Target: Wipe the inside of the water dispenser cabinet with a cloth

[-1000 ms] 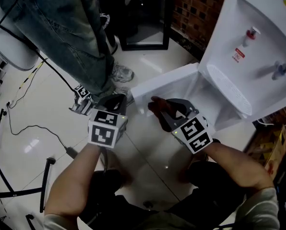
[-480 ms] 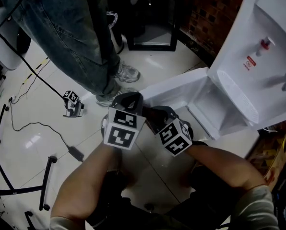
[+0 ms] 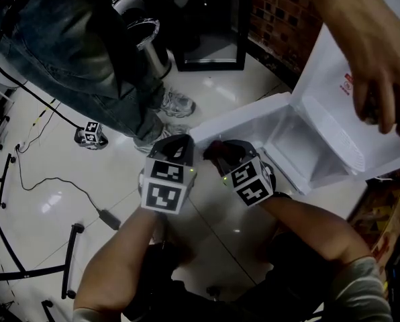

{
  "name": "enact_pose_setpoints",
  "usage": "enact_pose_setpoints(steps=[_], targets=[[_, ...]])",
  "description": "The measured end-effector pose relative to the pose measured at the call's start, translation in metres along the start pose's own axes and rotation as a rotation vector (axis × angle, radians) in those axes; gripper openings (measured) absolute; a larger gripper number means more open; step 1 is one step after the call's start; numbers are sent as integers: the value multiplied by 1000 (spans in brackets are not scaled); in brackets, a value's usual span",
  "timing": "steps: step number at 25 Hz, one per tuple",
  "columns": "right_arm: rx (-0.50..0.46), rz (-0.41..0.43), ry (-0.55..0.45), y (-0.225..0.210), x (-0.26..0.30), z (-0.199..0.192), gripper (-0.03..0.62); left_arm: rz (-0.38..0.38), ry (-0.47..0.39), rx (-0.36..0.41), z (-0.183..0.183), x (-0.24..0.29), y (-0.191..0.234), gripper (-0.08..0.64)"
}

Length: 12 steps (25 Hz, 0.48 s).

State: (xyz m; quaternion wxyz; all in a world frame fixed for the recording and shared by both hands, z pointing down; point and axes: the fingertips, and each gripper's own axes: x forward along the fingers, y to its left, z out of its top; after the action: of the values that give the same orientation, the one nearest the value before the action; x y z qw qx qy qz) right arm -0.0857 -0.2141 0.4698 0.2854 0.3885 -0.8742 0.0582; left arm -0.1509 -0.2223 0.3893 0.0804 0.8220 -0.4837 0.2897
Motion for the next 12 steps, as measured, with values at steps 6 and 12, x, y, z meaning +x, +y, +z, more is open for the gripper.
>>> enact_pose_setpoints(steps=[6, 12], targets=[[97, -121, 37, -50, -4, -18, 97, 14, -1, -8, 1, 1, 0, 0], [183, -205, 60, -79, -2, -30, 97, 15, -11, -11, 4, -2, 0, 0]])
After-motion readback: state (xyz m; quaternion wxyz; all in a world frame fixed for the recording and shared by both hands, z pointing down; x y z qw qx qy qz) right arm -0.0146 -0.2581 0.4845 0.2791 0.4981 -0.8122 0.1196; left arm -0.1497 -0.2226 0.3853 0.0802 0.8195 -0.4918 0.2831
